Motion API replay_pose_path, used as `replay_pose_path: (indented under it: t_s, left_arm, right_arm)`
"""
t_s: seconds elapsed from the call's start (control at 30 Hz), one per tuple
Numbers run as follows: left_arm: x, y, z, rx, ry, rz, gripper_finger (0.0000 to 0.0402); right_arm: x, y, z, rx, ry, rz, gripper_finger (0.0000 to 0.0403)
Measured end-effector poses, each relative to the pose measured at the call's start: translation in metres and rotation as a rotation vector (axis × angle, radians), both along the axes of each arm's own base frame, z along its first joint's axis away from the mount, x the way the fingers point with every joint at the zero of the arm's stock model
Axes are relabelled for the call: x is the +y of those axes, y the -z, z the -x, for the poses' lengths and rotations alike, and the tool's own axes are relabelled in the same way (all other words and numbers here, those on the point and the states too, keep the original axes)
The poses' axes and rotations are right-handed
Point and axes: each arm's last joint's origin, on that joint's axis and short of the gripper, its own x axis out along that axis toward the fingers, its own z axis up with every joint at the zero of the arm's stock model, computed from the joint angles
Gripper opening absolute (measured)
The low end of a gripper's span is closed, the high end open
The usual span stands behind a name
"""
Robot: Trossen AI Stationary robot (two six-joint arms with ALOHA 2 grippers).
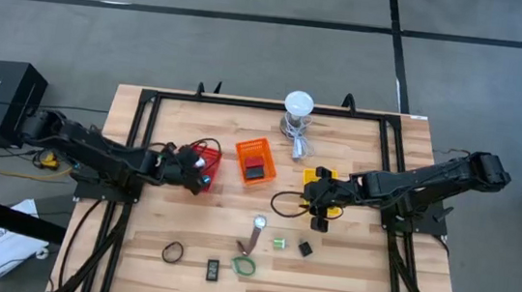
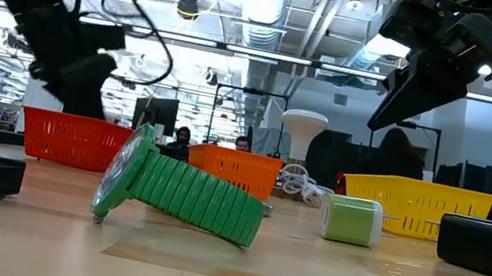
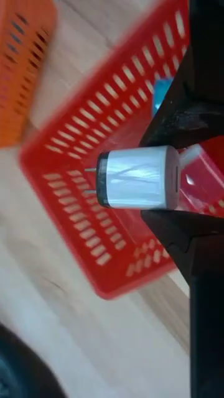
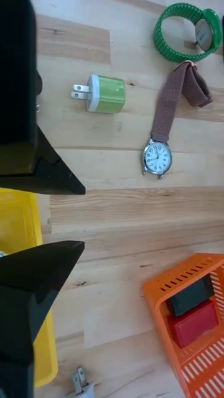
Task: Pick & Place Office items
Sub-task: Put the white charger adapter into the red bin, then put the black digital clock into the orange bin
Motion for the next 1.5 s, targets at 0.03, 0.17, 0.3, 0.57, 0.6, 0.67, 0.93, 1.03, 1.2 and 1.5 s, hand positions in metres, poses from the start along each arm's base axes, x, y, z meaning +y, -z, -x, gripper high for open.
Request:
replay_pose_path:
  t_s: [0.03, 0.17, 0.3, 0.57, 0.6, 0.67, 0.93, 1.03, 1.2, 1.5]
  left_arm:
    - [0.001, 0.002, 0.002, 0.007, -0.003, -0.001, 0.0154]
    - [0.001, 0.006, 0.004, 0.014, -0.005, -0.002, 0.0157]
    - [0.001, 0.006, 0.004, 0.006, -0.005, -0.001, 0.0158]
    - [0.0, 0.002, -0.004, -0.087, -0.004, 0.006, 0.0158]
    - [0.0, 0.001, -0.006, -0.109, -0.002, 0.007, 0.0159]
    - [0.0, -0.002, -0.009, -0.141, 0.016, -0.002, 0.0159]
    - [-0.001, -0.015, -0.023, -0.279, 0.106, -0.05, 0.0159]
    - [-0.003, -0.019, -0.028, -0.327, 0.163, -0.024, 0.0159]
    - [-0.009, -0.028, -0.036, -0.432, 0.302, 0.036, 0.0159]
    - [-0.05, -0.055, -0.045, -0.621, 0.585, 0.089, 0.0159]
  right_arm:
    - [0.0, 0.0, 0.0, 0.0, -0.001, 0.001, 0.0121]
    - [0.0, 0.0, 0.0, -0.001, -0.002, 0.002, 0.0121]
    - [0.0, 0.0, 0.0, -0.001, -0.002, 0.002, 0.0121]
    - [0.0, 0.0, 0.0, -0.001, -0.002, 0.002, 0.012]
    - [0.0, 0.0, 0.0, -0.003, -0.002, 0.002, 0.012]
    - [0.0, -0.001, -0.001, -0.017, -0.002, -0.001, 0.012]
    - [0.001, -0.005, -0.006, -0.08, -0.04, 0.024, 0.012]
    - [0.0, -0.005, -0.006, -0.08, -0.039, 0.024, 0.012]
    - [0.001, -0.008, -0.008, -0.113, -0.04, 0.02, 0.012]
    - [0.001, -0.008, -0.008, -0.114, -0.04, 0.02, 0.012]
